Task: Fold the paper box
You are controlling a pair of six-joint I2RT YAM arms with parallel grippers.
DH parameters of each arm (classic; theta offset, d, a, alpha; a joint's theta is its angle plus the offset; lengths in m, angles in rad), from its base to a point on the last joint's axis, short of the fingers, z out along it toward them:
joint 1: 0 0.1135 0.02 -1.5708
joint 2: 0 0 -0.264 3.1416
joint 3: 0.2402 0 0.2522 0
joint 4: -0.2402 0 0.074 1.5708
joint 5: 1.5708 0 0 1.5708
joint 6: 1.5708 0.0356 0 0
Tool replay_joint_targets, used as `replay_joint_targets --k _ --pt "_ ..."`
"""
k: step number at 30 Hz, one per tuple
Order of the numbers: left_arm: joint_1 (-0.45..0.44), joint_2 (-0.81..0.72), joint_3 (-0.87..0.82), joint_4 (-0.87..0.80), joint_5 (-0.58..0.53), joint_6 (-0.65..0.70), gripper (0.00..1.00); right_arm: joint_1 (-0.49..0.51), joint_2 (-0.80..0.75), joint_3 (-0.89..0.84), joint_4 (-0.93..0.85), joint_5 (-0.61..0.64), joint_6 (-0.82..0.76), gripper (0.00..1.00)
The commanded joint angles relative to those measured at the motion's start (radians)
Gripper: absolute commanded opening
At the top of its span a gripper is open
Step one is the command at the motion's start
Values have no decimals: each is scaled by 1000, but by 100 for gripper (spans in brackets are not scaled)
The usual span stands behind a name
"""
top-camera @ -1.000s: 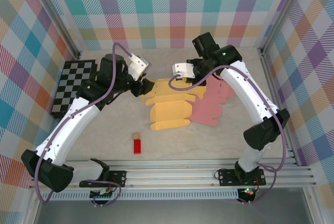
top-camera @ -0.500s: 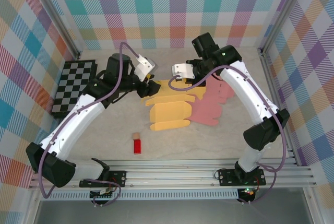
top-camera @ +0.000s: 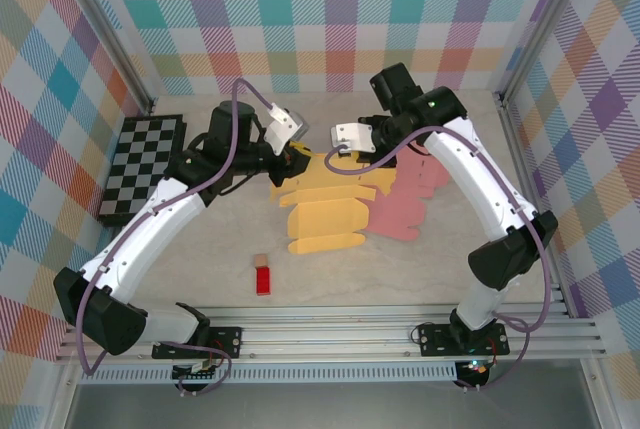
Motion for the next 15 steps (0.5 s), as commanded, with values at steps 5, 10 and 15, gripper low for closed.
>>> replay_joint_targets --k 5,10,15 --pt "-9 13 18 10 16 4 0 8 -55 -8 -2 -117 -4 0" --pt "-10 -12 -17 36 -7 16 0 7 -57 -16 2 -104 -4 0" --pt "-9 -19 4 15 -183 -66 31 5 -45 -16 6 -63 60 0"
